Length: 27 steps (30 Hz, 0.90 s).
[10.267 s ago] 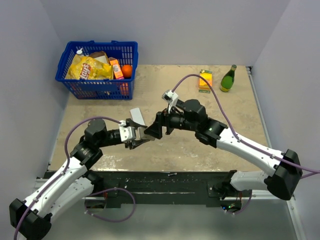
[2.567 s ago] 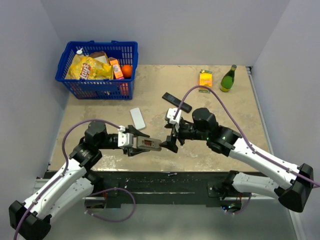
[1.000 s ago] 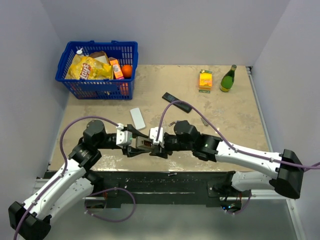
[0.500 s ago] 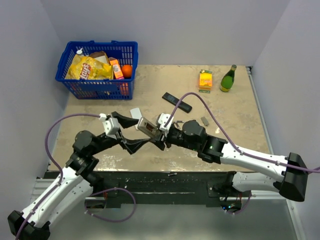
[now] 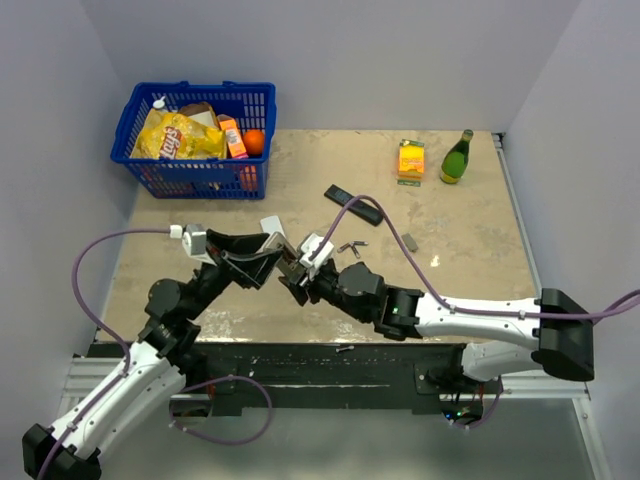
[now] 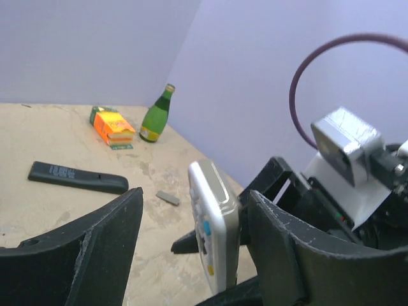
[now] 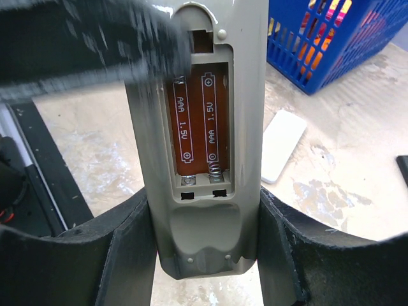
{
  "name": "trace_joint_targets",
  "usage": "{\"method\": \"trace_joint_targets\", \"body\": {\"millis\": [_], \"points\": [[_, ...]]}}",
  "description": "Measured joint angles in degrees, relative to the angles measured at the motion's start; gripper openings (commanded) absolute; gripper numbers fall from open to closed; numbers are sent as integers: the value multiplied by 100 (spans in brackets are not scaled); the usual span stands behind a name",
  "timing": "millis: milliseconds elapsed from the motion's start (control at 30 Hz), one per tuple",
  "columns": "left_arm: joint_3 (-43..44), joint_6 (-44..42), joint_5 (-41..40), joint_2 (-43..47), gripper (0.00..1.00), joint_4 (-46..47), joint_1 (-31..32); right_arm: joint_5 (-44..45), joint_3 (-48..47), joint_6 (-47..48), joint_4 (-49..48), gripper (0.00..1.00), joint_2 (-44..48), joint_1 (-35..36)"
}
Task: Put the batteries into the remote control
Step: Adjust the remote control.
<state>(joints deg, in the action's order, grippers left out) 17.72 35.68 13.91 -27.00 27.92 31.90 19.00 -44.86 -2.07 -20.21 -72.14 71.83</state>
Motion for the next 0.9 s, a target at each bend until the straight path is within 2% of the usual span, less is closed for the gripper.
{"method": "trace_joint_targets", "body": {"millis": [233,533,633,733,900], "points": [[-31,363,-678,175,70,249,0,599,0,-9,-149,0,-328,260],[210,638,-824,-352,66,-103,0,1058,-116,39,-160,0,-570,424],[210,787,-813,-452,60,-138,0,1167,-210,52,-162,0,-640,437],[210,892,-793,-527,50,-138,13,1239,-260,52,-151,0,-684,446],[210,1036,-772,-568,20,-129,81,1388,-372,57,-92,0,-874,498]]}}
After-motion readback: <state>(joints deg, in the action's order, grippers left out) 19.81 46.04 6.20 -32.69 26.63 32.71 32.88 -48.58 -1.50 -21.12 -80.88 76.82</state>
